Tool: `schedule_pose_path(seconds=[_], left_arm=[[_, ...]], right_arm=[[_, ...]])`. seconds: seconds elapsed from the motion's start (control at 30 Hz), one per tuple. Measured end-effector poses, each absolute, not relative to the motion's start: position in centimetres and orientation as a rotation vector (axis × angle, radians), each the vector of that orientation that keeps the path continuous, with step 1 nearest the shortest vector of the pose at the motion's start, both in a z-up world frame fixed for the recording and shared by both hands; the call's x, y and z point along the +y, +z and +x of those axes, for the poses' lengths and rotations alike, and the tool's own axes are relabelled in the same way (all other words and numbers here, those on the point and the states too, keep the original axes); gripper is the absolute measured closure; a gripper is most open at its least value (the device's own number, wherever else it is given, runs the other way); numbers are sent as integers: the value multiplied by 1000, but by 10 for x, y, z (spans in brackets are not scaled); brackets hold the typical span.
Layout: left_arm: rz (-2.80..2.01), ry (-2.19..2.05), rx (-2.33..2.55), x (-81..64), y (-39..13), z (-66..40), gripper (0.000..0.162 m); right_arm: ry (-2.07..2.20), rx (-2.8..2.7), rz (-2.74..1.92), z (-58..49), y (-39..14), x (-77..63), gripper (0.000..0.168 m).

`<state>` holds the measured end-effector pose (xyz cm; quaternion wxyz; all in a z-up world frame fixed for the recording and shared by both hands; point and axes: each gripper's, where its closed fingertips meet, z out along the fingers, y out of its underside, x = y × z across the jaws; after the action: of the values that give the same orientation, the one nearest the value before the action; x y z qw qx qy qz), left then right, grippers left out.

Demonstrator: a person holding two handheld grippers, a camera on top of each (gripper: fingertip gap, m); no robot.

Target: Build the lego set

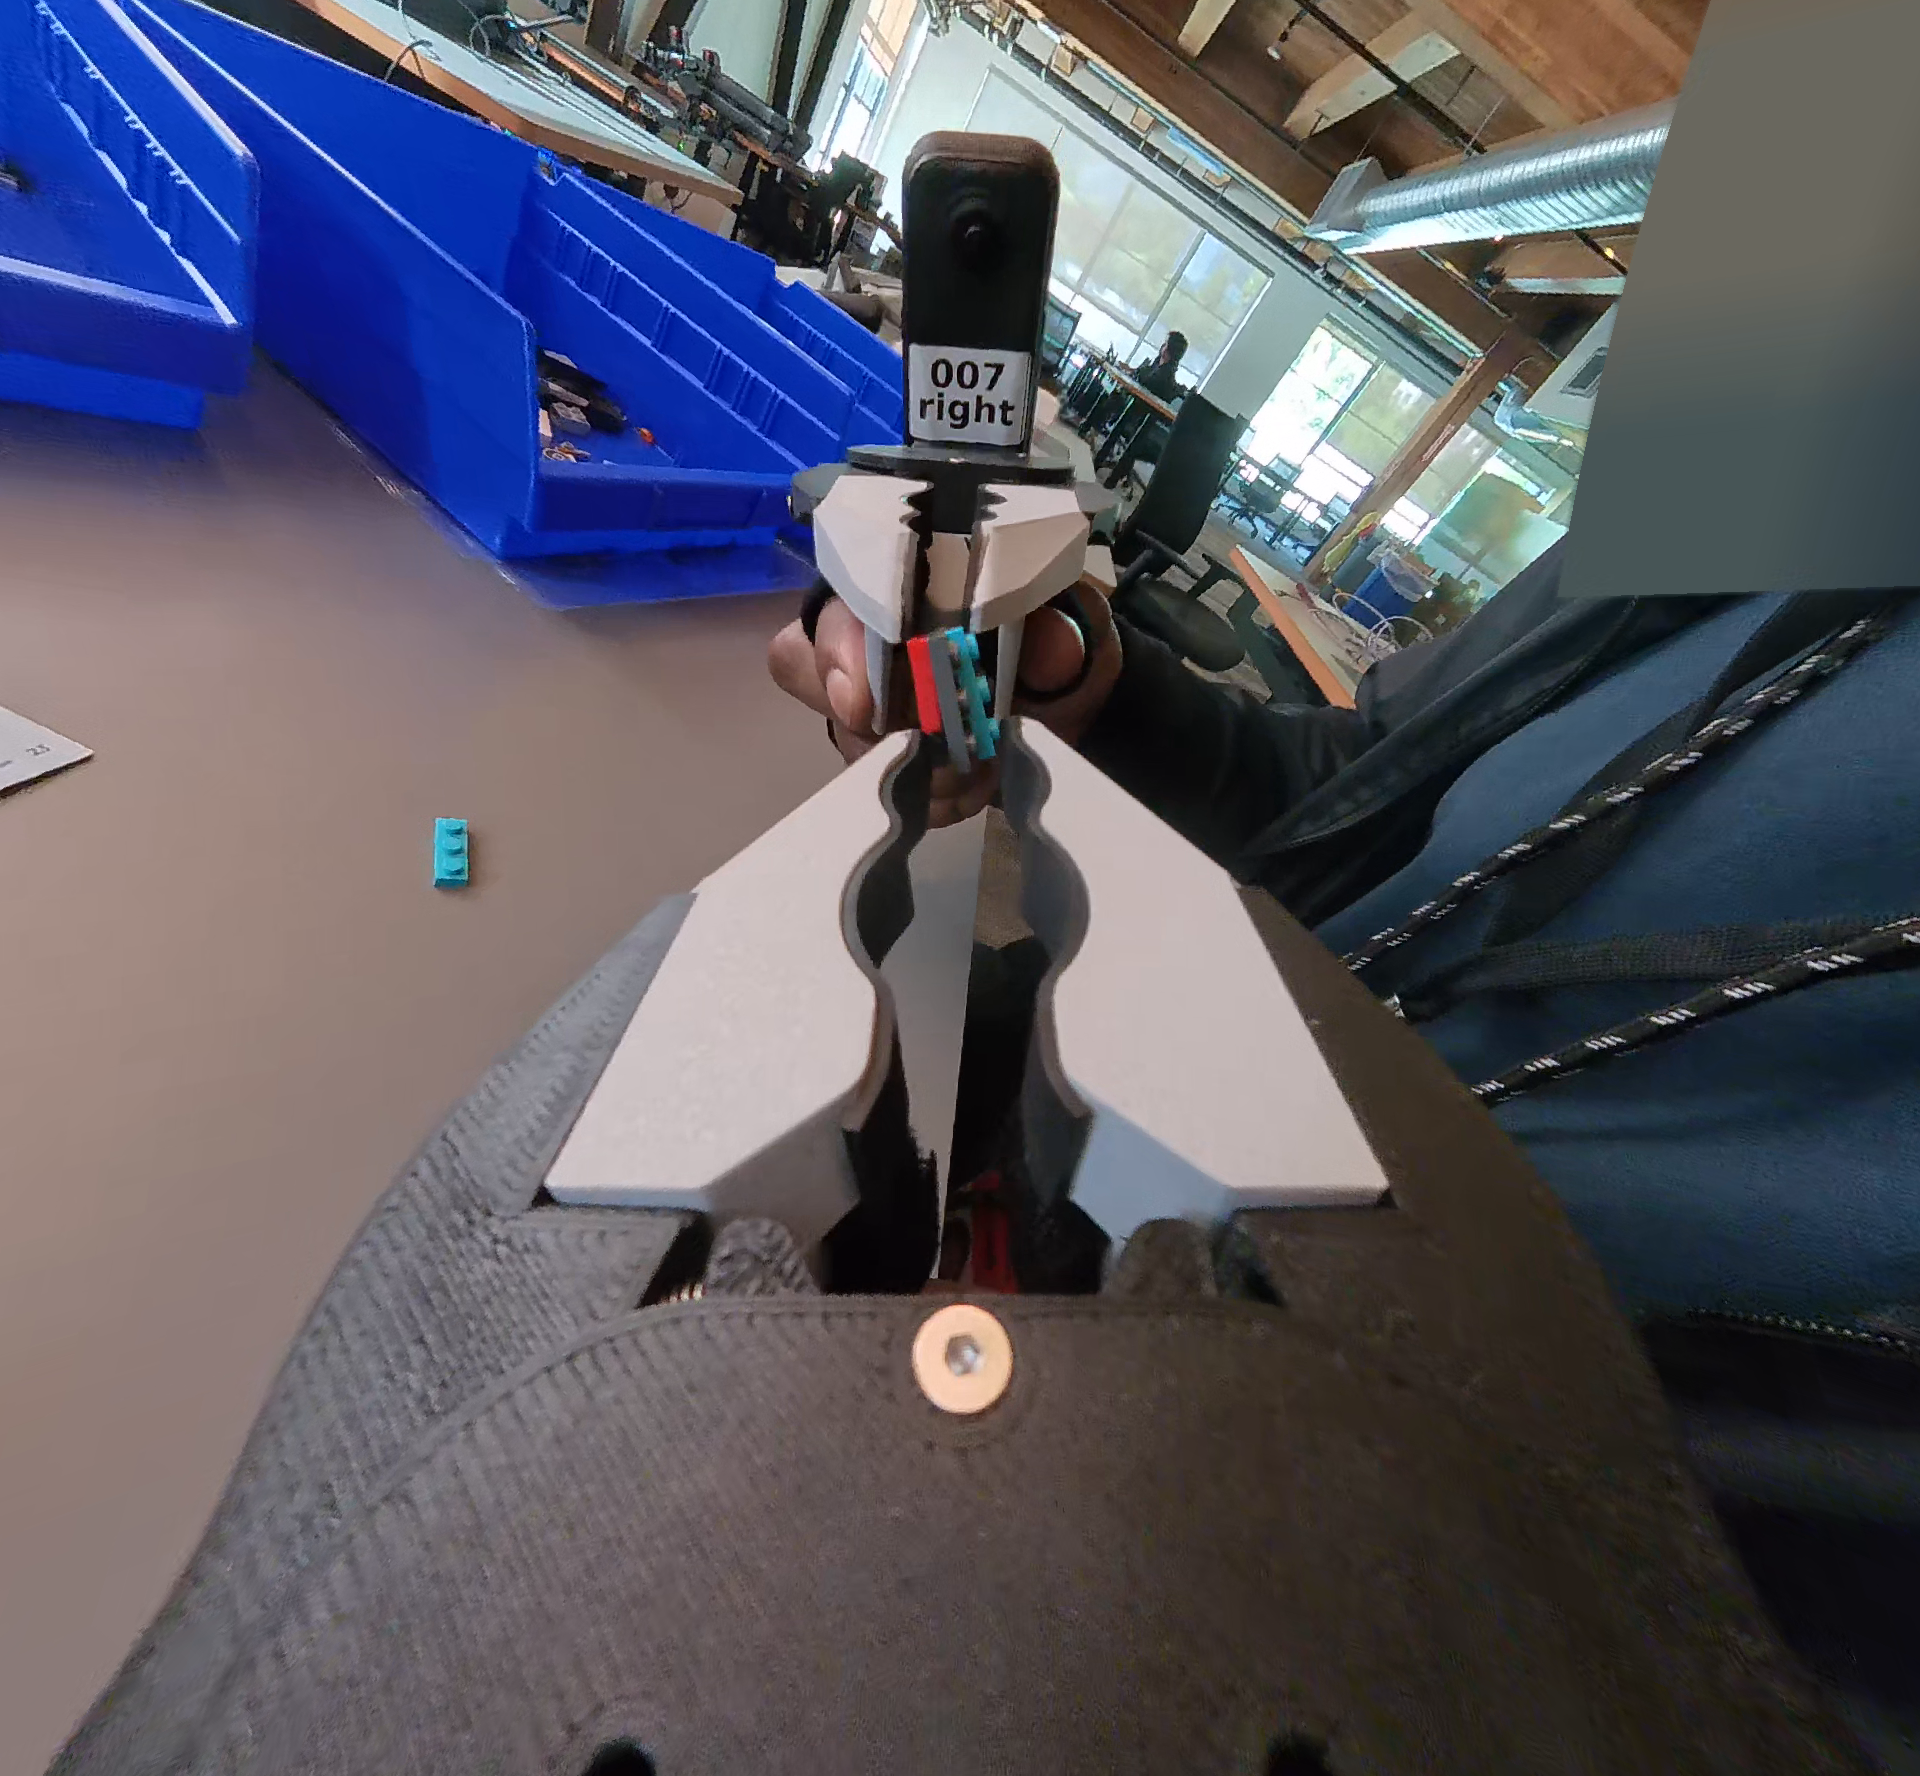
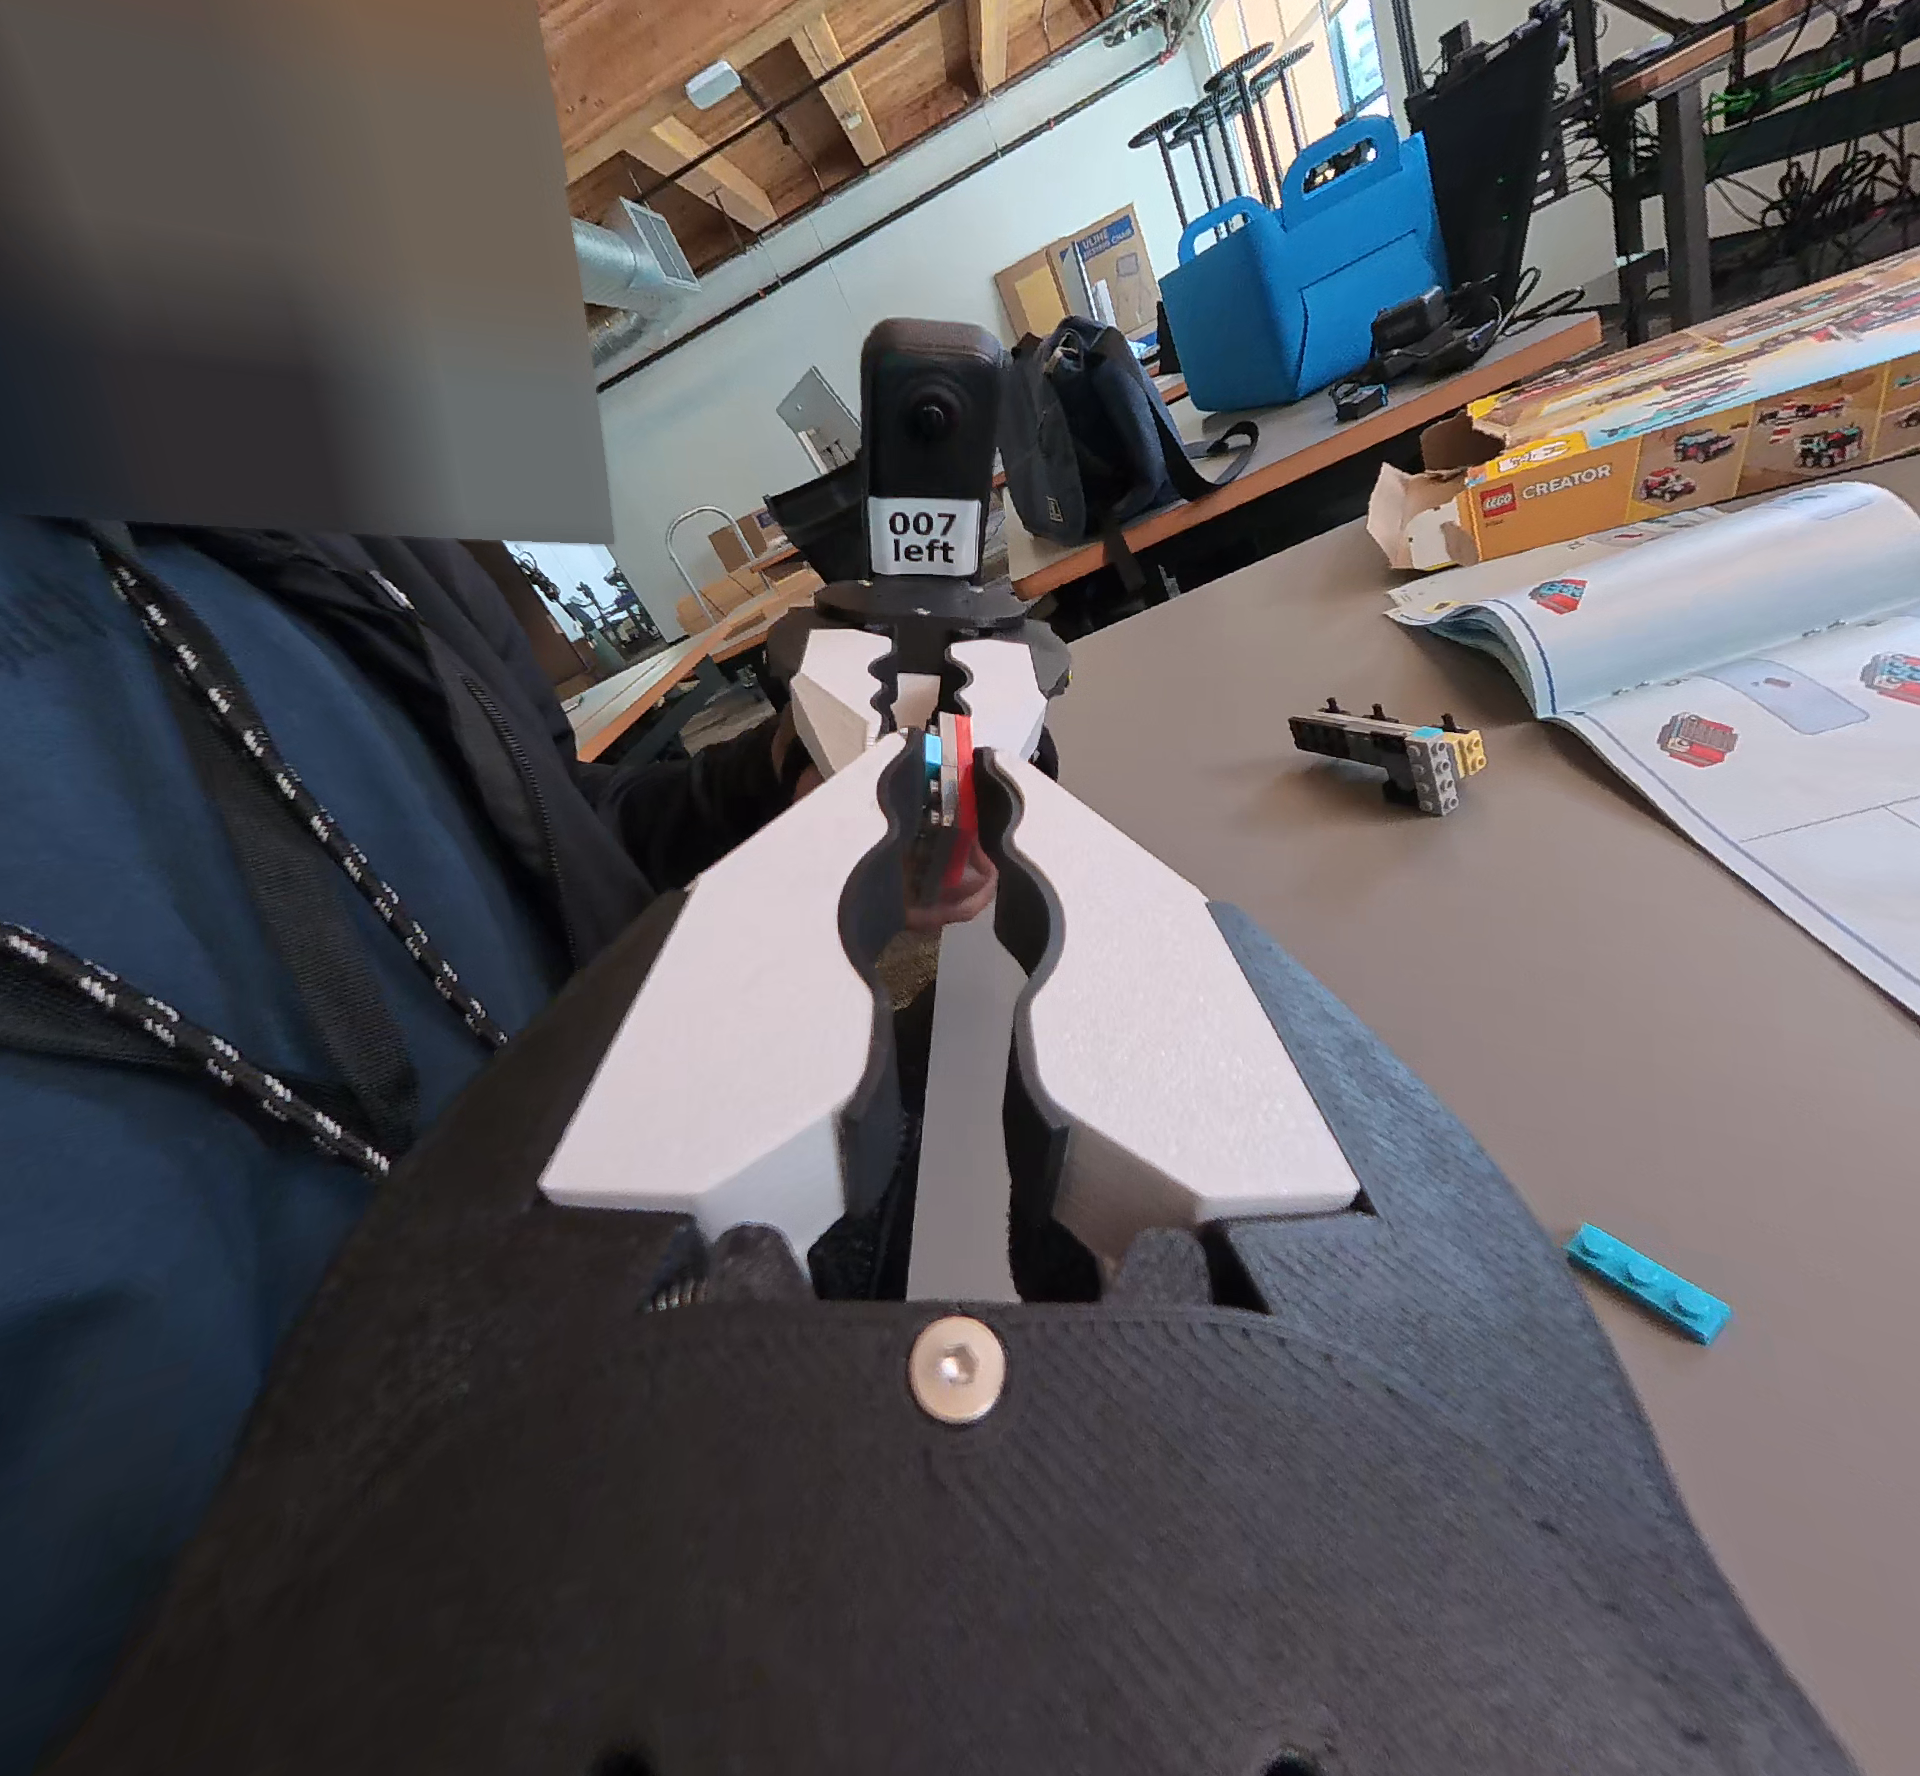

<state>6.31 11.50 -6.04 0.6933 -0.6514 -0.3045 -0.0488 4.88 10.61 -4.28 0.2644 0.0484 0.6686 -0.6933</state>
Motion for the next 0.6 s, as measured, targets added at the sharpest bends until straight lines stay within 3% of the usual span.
schedule_pose_path(seconds=[0.5,0.6], left_arm=[[-1511,-52,-671,117,-58,65,150],[-1509,-49,-664,119,-58,67,150]], right_arm=[[-1875,1780,153,49,-38,109,159],[-1868,1733,171,48,-34,111,147]])
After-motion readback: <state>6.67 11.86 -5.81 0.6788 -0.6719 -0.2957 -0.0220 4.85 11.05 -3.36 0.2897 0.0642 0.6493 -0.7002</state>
